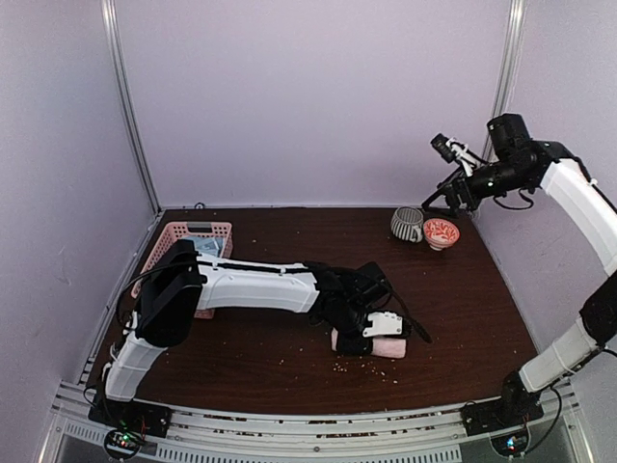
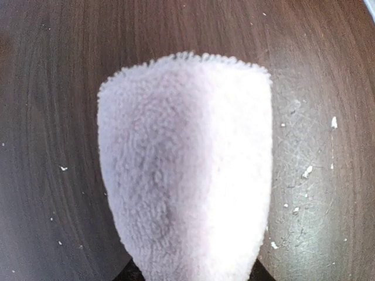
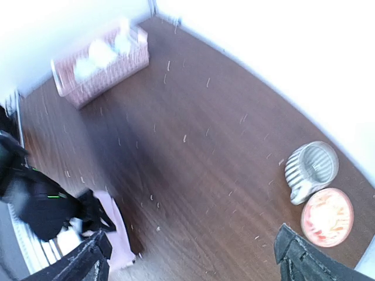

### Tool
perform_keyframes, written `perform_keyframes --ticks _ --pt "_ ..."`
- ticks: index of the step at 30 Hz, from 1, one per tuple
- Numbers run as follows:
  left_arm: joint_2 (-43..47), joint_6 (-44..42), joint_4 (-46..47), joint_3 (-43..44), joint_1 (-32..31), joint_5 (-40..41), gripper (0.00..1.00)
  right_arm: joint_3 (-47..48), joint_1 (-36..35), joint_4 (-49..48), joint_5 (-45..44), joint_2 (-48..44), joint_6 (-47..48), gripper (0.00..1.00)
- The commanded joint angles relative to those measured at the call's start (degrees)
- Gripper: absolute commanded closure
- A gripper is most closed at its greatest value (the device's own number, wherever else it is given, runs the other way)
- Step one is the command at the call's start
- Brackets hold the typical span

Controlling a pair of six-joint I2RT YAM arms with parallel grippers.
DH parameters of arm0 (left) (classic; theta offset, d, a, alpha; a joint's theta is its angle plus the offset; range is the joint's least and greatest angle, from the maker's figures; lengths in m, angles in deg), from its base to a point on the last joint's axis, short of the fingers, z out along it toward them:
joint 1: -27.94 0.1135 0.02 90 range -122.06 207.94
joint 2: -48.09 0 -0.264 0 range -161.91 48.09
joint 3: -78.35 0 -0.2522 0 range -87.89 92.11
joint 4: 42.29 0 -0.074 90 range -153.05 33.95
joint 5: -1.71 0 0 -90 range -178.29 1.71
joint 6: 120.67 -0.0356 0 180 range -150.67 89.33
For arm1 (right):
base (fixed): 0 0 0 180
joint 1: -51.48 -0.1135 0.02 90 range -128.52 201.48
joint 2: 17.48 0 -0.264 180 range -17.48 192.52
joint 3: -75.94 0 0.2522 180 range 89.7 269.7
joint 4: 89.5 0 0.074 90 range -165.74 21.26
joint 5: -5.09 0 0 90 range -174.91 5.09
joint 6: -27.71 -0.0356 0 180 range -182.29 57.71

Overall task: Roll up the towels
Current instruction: Roll the towel at the center of the board.

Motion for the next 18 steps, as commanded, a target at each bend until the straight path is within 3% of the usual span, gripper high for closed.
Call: perform_keyframes --ticks 1,3,5,9,13,18 --pt "-8.37 9.68 -12.26 2.43 3.29 -12.43 0.61 4.13 0.97 11.53 17.62 -2.49 7.01 0.0" --pt "-10.12 11.39 -13.75 4.24 4.79 -15.42 0.61 5.4 -0.62 21.96 21.55 -2.75 18.19 0.04" --pt "-11.11 12.63 -14.19 5.08 5.92 -17.94 0.61 1.02 -2.58 21.76 20.15 -6.09 23.19 0.12" --pt "-12.65 15.34 -14.49 6.6 7.95 -22.88 0.6 -10.78 -11.69 11.5 6.04 -13.02 20.34 0.31" --pt "-13.29 15.92 -15.16 7.77 8.96 -24.04 0.6 -19.24 -20.15 11.21 -2.25 -15.93 24.17 0.49" --pt "-14.17 15.88 -15.11 7.86 9.58 -25.76 0.61 -23.85 -27.77 12.68 -5.35 -18.02 27.72 0.56"
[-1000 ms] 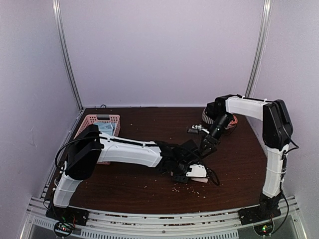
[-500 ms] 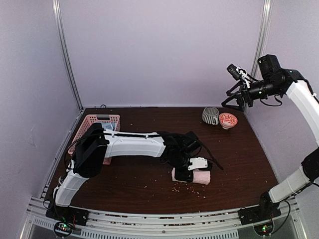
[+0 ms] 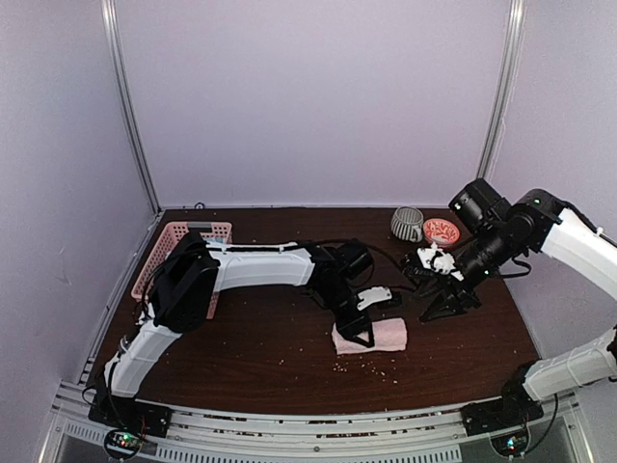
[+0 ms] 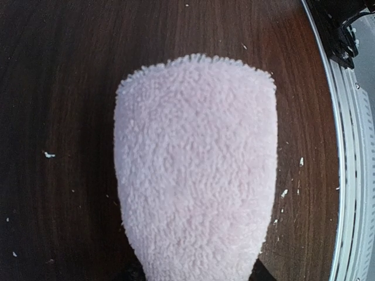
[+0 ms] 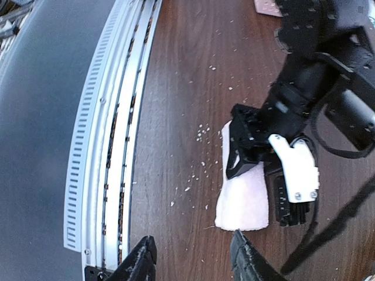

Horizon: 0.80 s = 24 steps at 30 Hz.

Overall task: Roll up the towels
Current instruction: Roll the towel at the center of the board.

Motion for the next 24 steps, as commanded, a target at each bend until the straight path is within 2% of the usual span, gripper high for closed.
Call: perform_keyframes --ticks 1,4,5,8,10,16,24 --pt "-6.43 1.85 -8.03 -2.43 0.9 0.13 0.61 -2.88 -5.21 -0.29 -7.46 -2.12 3.56 0.56" --pt "-6.6 2.57 -7.39 -2.27 2.27 -3.43 0.63 -7.41 -8.6 -5.69 -14.1 -2.02 0.6 0.57" --pt "-6.6 2.96 -7.14 -2.31 2.77 -4.43 0.64 -10.57 -9.52 -10.58 -18.03 -1.9 -1.41 0.56" --pt "-6.43 3.45 -6.56 -2.24 3.92 -6.25 0.65 -16.76 -11.99 -20.61 -28.39 -0.22 -6.28 0.51" --pt "-6.48 3.51 -6.48 -2.28 4.29 -7.29 0.65 -19.74 -13.21 -25.61 -31.71 1.13 -8.36 0.48" --pt "-6.92 2.98 -6.52 -2.32 4.65 -8.7 0.65 -24.01 -15.21 -37.35 -36.41 4.06 -10.18 0.41" --pt "-8.0 2.8 -6.5 -1.5 5.91 -12.65 0.68 -27.2 -15.86 -44.38 -37.84 7.81 -5.18 0.38"
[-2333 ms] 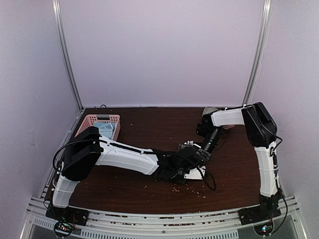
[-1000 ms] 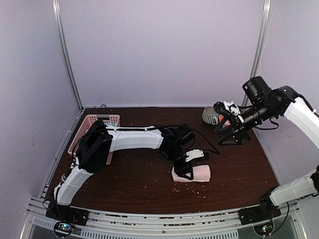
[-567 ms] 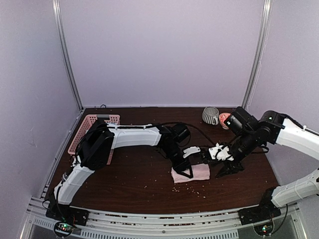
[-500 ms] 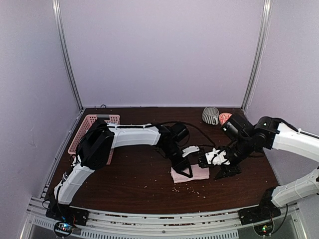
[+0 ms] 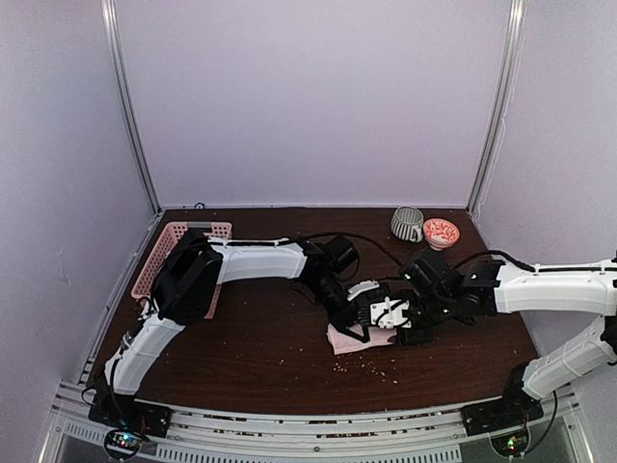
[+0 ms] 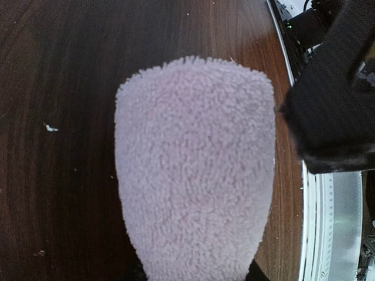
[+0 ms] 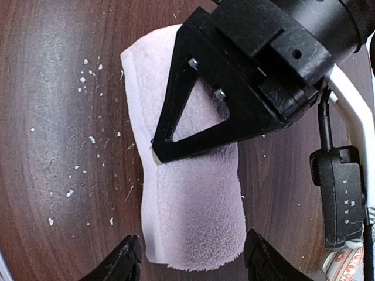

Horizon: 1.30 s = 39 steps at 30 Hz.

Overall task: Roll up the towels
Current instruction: Roll the towel at the center of the board, then pick up the towel from the center of the board.

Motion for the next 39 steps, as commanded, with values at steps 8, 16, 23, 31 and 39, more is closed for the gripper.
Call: perform_keyframes --ticks 8,16,23,31,39 --pt "-5.28 -0.75 -6.48 -1.15 1.18 1.98 0.68 -3.82 -0.46 -11.44 -3.86 8.2 4.88 0.33" --pt "-4.87 -1.99 -6.7 -1.6 1.19 -0.38 0.72 -3.94 -0.38 -12.24 -4.35 10.24 4.89 0.37" --pt "-0.07 -2.62 -4.27 -4.35 1.48 3.79 1.0 -0.44 -0.35 -3.94 0.51 3.99 3.25 0.26" --pt "13.0 -4.03 0.0 -12.82 2.93 12.42 1.0 8.61 3.54 12.89 12.79 -1.91 0.12 0.0" --pt "29.91 -8.39 0.94 -23.88 4.74 27.02 1.0 7.91 10.92 10.41 22.4 -3.58 -2.99 0.0"
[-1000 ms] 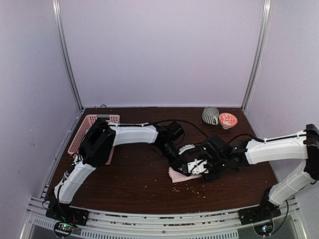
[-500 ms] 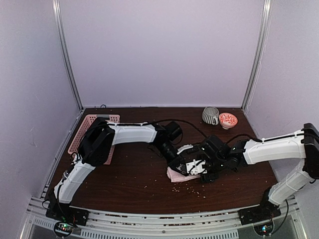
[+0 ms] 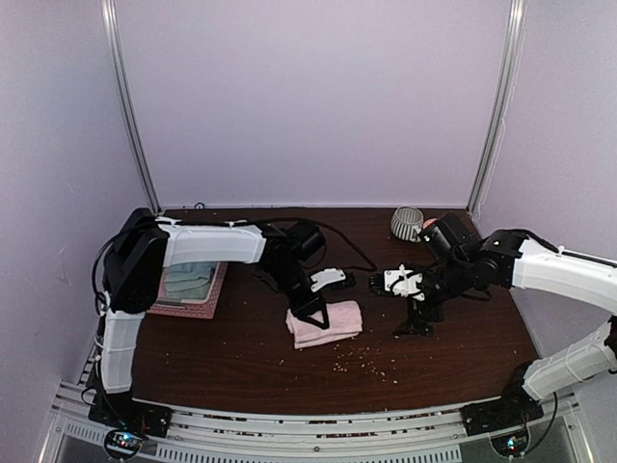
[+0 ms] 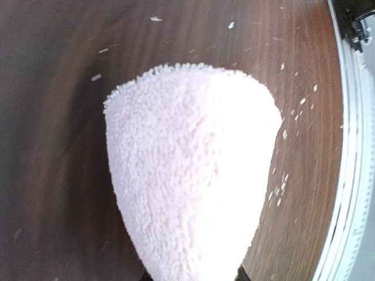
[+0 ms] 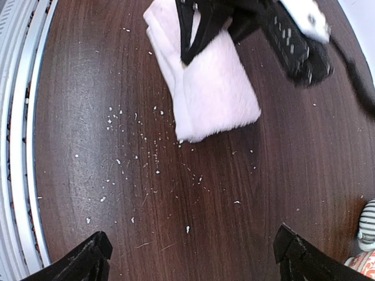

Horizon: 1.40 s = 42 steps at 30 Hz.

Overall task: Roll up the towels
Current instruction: Pick up the towel from the center of the board, then place the towel in the bin.

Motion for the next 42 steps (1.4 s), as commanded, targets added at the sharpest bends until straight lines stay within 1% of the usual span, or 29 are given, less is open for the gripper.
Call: perform_keyframes --ticks 1,3,5,6,7,8,11,13,15,17,19,20,23,25,29,31,33,35,38,42 --pt "13.07 -5.29 1.32 -5.57 1.45 12.81 1.0 -1.37 3.21 -0.68 8.07 -0.18 -2.94 0.0" --pt "18.13 -7.29 2.54 -8.89 2.18 17.73 1.0 -2.19 4.12 -3.89 8.96 1.08 -4.75 0.0" --pt "22.96 -8.77 3.89 -12.07 3.24 22.28 1.0 -3.14 4.71 -8.52 12.04 2.61 -8.3 0.0" --pt "24.99 -9.18 4.56 -13.66 3.81 24.32 1.0 -2.55 4.56 -8.0 13.97 3.76 -7.79 0.0" --pt "27.03 -9.66 5.13 -15.03 4.45 26.04 1.0 -1.36 4.46 -5.8 13.9 4.81 -6.41 0.0" --pt "29.08 -10.31 5.81 -16.34 5.15 27.19 1.0 -0.93 4.67 -5.62 13.21 5.5 -7.05 0.0" --pt "35.49 -13.89 9.81 -22.01 6.57 32.44 1.0 -2.94 4.93 -6.94 14.14 5.81 -6.95 0.0" --pt "40.05 -16.39 13.13 -26.75 7.72 36.39 1.0 -3.19 4.84 -6.2 15.43 6.49 -6.41 0.0" --pt "43.81 -18.28 15.23 -29.3 9.68 36.75 1.0 -2.82 4.84 -5.25 15.5 7.26 -6.11 0.0" --pt "46.66 -19.41 15.33 -30.16 11.99 36.71 1.0 -2.85 4.84 -5.01 15.21 7.71 -5.82 0.0" --pt "48.14 -20.76 13.95 -30.4 14.85 37.65 1.0 -2.88 4.84 -4.82 14.89 8.12 -5.54 0.0" --pt "48.76 -21.34 12.82 -30.47 17.34 37.75 1.0 -2.9 4.88 -4.65 14.9 8.29 -5.38 0.0" --pt "51.15 -24.33 11.29 -31.72 22.29 35.24 1.0 -2.85 4.79 -4.21 15.19 8.76 -5.11 0.0" --pt "52.21 -26.83 10.39 -33.12 23.73 36.7 1.0 -2.8 4.84 -3.78 15.5 8.93 -4.85 0.0" --pt "51.7 -29.33 3.5 -30.77 27.35 36.61 1.0 -2.75 4.84 -2.73 16.73 8.77 -4.28 0.0" --pt "52.6 -34.26 2.91 -33.08 28.76 38.57 1.0 -2.56 4.84 -2.15 17.56 8.72 -3.78 0.0" --pt "52.72 -38.18 1.18 -33.68 29.79 36.39 1.0 -2.13 4.84 -1.45 18.36 8.82 -3.25 0.0" --pt "52.72 -40.25 -0.27 -33.96 30.69 34.52 1.0 -1.94 4.76 -0.75 18.82 8.96 -2.71 0.0" --pt "52.41 -44.02 0.14 -36.87 32.32 36.1 1.0 -1.97 4.75 0.13 18.77 9.39 -1.97 0.0" --pt "49.56 -46.39 1.38 -39.88 32.49 35.23 1.0 -2.09 4.7 0.84 18.45 9.82 -1.2 0.0"
